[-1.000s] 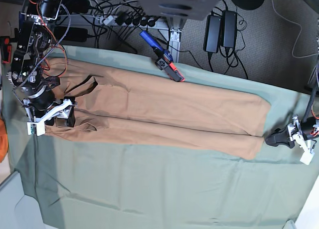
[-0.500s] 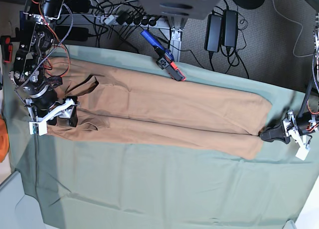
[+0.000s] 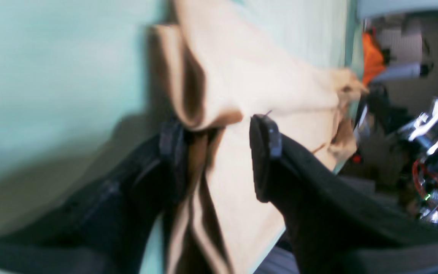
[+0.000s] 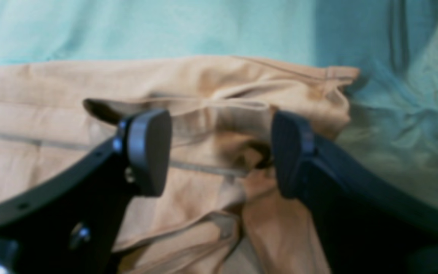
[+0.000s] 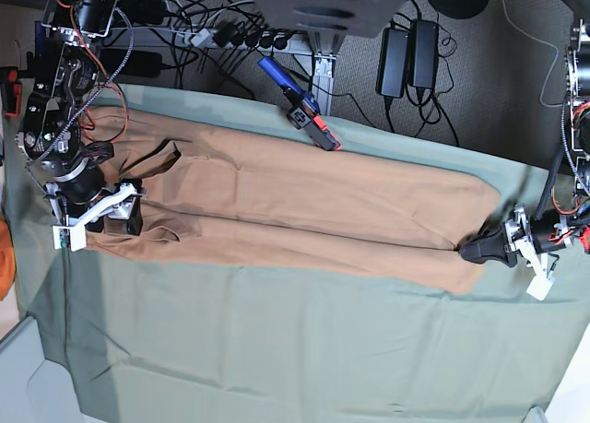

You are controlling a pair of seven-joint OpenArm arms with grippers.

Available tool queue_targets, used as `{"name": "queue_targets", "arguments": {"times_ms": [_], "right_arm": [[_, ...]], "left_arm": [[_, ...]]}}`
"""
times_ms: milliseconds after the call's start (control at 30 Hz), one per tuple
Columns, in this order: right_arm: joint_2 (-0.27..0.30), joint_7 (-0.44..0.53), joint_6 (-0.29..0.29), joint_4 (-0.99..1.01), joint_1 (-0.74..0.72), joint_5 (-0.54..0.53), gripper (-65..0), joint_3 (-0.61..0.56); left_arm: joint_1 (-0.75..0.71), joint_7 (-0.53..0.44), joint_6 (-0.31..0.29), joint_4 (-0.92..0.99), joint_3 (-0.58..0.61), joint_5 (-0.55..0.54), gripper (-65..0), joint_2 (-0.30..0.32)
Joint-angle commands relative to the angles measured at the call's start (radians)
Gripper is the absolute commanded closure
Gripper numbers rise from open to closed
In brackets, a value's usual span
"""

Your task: Fold the T-shirt properly

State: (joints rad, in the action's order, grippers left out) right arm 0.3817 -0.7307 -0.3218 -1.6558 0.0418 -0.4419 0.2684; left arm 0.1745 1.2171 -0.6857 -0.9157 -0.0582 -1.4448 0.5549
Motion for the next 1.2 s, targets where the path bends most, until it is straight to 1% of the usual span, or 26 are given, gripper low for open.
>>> {"name": "queue_targets", "arguments": {"times_ms": [0,100,233,433,567,633,667,767,833,867,1033,1167], "right_arm": [[0.014,0.019,-0.057,-0.016,-0.011,-0.011,-41.5,0.007],[0.014,0.019,-0.057,-0.016,-0.011,-0.011,-41.5,0.007],[0.014,0.019,-0.057,-0.016,-0.011,-0.011,-41.5,0.007],[0.014,0.019,-0.057,-0.016,-0.011,-0.011,-41.5,0.007],[0.014,0.019,-0.057,-0.016,-0.011,-0.011,-41.5,0.007],[0.014,0.019,-0.057,-0.016,-0.011,-0.011,-41.5,0.007],[0.014,0.019,-0.057,-0.016,-0.011,-0.011,-41.5,0.007],[0.014,0.019,-0.057,-0.016,-0.011,-0.011,-41.5,0.007],[0.014,0.019,-0.057,-0.016,-0.011,-0.011,-41.5,0.007],[0.014,0.019,-0.057,-0.016,-0.011,-0.011,-41.5,0.007],[0.014,0.019,-0.057,-0.016,-0.011,-0.011,-41.5,0.007],[0.014,0.019,-0.057,-0.016,-0.011,-0.011,-41.5,0.007]], "left_arm": [[0.001,0.014,-0.012,-0.039,0.002,-0.039,-28.8,0.005],[-0.024,0.013,-0.012,-0.104,0.002,-0.039,-28.8,0.005],[-0.028,0.004,-0.012,-0.114,0.002,-0.039,-28.8,0.005],[-0.028,-0.096,-0.012,-0.114,0.002,-0.039,-28.8,0.004],[-0.027,-0.160,-0.012,-0.113,0.002,0.017,-28.7,-0.009],[-0.027,-0.170,-0.012,-0.113,0.002,0.037,-28.2,-0.025],[-0.028,-0.174,-0.012,-0.112,0.002,0.048,-26.2,-0.035],[-0.028,-0.206,-0.012,-0.109,0.002,0.098,-12.1,-0.063],[-0.027,-0.216,-0.012,-0.110,0.002,0.113,-2.2,-0.077],[-0.027,-0.218,-0.012,-0.109,0.002,0.124,0.0,-0.082],[-0.027,-0.226,-0.012,-0.110,-0.019,0.185,0.0,-0.084],[-0.028,-0.215,-0.012,-0.110,-0.089,0.186,0.0,-0.083]]}}
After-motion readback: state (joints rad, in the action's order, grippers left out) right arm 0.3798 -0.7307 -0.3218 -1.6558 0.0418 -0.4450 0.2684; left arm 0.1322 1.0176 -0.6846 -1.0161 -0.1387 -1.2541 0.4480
